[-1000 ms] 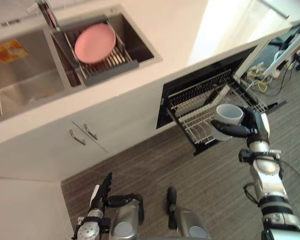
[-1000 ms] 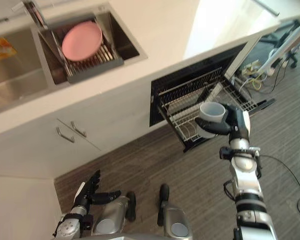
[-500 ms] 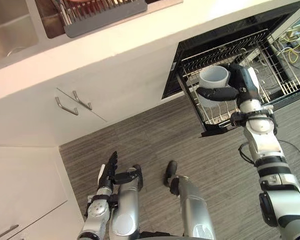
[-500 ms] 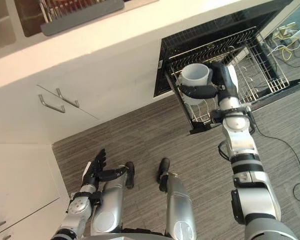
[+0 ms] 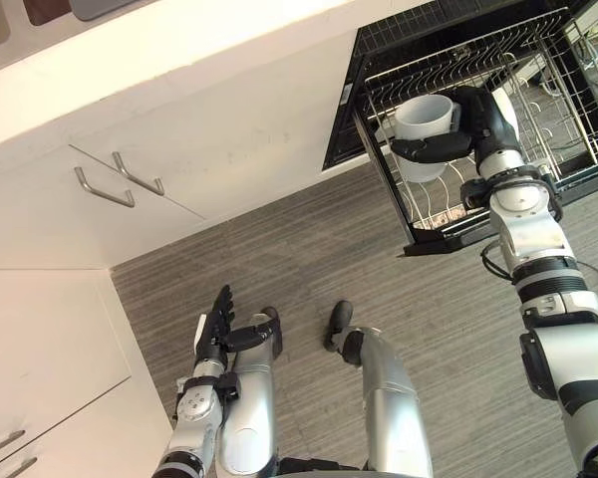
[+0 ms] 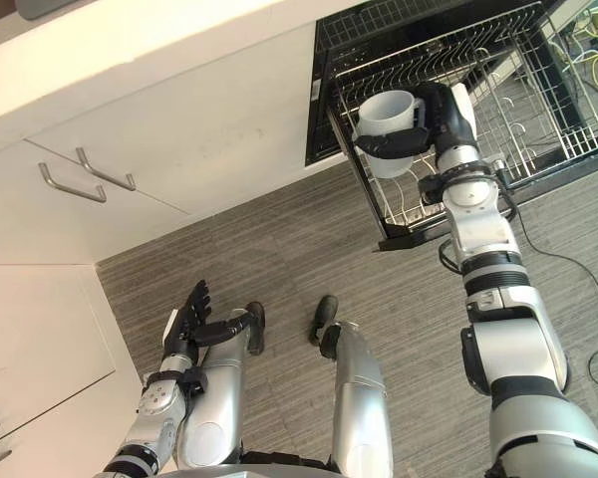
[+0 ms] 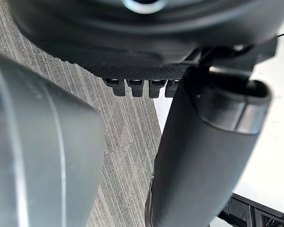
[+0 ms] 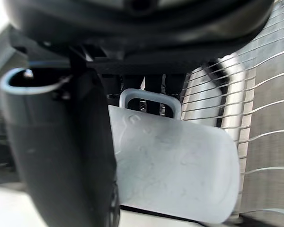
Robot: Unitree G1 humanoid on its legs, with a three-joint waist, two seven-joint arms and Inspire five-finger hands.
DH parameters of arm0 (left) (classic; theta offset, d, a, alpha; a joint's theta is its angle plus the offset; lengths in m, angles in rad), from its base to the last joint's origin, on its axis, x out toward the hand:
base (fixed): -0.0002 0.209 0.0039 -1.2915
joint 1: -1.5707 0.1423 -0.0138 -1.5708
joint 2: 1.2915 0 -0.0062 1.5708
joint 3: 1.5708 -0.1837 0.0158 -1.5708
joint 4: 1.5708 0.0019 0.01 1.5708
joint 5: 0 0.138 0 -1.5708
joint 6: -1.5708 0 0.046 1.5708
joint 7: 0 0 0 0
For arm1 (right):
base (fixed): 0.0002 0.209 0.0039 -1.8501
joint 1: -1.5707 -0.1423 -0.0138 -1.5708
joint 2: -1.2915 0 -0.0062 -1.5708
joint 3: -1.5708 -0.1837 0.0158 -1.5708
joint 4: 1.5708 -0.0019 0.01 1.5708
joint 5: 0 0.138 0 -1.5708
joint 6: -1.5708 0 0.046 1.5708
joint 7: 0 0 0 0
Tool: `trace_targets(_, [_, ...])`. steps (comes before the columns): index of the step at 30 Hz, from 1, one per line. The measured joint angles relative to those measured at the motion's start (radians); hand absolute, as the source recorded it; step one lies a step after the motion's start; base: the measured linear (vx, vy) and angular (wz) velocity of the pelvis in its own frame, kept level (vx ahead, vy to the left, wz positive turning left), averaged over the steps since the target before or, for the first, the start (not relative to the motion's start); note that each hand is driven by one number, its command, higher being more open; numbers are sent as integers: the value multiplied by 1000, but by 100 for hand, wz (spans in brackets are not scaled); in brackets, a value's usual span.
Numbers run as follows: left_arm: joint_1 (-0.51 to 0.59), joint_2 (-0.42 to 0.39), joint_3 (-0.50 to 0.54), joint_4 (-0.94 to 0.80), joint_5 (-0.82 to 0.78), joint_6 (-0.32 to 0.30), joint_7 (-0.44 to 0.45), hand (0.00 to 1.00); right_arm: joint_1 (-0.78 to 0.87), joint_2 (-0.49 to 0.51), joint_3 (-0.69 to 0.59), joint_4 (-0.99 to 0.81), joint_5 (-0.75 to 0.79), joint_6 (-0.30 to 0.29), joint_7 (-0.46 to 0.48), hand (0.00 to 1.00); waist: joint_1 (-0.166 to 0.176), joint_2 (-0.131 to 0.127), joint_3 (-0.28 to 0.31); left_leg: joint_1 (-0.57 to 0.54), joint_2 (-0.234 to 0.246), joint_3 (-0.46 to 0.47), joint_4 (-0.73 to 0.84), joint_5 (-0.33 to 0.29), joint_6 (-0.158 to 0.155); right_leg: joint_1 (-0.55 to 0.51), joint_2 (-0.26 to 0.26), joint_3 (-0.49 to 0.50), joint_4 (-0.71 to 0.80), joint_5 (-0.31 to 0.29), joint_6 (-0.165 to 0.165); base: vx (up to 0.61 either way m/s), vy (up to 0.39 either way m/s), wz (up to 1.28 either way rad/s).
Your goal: Walk over to the sink, pick up the cup, carry it to the dishwasher, place the cup inside the dishwasher, then close the dishwasher door
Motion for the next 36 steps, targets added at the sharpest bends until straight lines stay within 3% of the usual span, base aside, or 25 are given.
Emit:
trace_targets(10, [0, 4, -4, 2, -20, -15, 0, 100, 19, -17, -8, 52, -3, 9, 19, 0, -3, 1, 0, -19, -3, 11, 25, -5, 0, -32, -13, 4, 43, -13, -2, -29, -8, -1])
trace_targets(11, [0, 5, -5, 1, -20, -15, 0, 100, 20, -17, -8, 52, -5, 9, 25, 100, -3, 1, 0, -21, -3, 11, 27, -5, 0, -34, -13, 4, 45, -14, -2, -69, -6, 0])
trace_targets(19, [0, 7, -5, 2, -20, -27, 0, 100, 20, -25, -9, 57, -19, -15, 55, 100, -2, 1, 0, -34, -3, 10, 40, -5, 1, -45, -18, 3, 58, -12, -5, -49, 1, 1])
trace_targets(26, [3, 6, -12, 14, -19, -24, -2, 100, 71, -8, -9, 48, -11, -77, 44, 100, -2, 1, -1, 7, -4, 20, 38, -5, 1, -13, -21, 10, 65, -13, -5, -39, 2, -1])
trace_targets(30, [28, 9, -25, 15, -19, -23, -11, 100, 185, -6, -15, -82, 14, -89, 38, 100, -8, 1, -2, 73, -5, 27, 21, -6, 2, 50, -21, 12, 54, -20, 2, -50, 4, -1])
trace_targets(36, [87, 12, -34, 14, -18, -17, -21, 100, 389, 61, -142, -369, 29, -142, 20, 100, -21, -6, -29, 190, -4, 50, -50, 0, -7, 157, -32, -12, -8, -17, 9, 13, 17, -5])
